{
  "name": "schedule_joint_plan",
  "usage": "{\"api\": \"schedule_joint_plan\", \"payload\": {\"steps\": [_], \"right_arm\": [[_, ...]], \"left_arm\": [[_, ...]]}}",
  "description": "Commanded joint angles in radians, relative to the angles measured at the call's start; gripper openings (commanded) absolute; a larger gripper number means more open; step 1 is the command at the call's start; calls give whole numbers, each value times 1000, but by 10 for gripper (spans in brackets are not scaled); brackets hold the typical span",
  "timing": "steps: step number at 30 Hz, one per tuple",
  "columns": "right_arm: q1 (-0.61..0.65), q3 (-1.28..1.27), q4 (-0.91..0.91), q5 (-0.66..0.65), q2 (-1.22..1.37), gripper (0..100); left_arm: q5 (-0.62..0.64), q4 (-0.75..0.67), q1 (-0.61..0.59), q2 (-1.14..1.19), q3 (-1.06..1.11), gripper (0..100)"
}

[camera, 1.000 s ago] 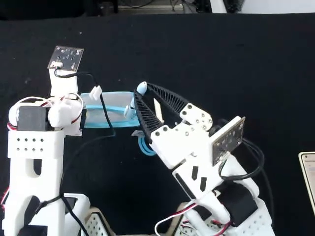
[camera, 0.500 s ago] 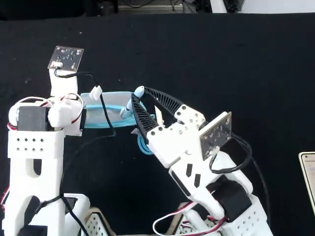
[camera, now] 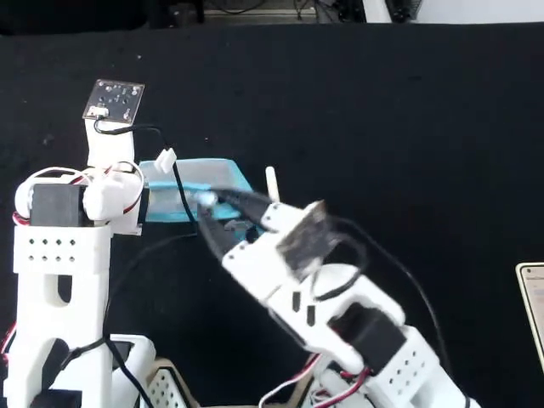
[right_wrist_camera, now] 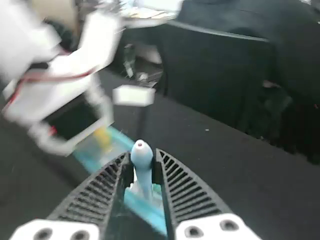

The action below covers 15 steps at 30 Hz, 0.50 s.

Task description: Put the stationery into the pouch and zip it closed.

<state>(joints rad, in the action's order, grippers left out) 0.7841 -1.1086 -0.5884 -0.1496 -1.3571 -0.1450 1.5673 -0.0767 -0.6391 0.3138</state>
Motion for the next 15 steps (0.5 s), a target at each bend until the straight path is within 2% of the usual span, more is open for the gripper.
{"api": "schedule_joint_plan", "payload": {"steps": [1, 8, 15], "right_arm": [[69, -35, 12, -117, -10, 11], [75, -93, 12, -140, -2, 11], [75, -41, 12, -130, -1, 13]], "left_arm": [[11, -3, 4, 14, 7, 30], [11, -3, 4, 14, 7, 30], [11, -3, 4, 14, 7, 30]]}}
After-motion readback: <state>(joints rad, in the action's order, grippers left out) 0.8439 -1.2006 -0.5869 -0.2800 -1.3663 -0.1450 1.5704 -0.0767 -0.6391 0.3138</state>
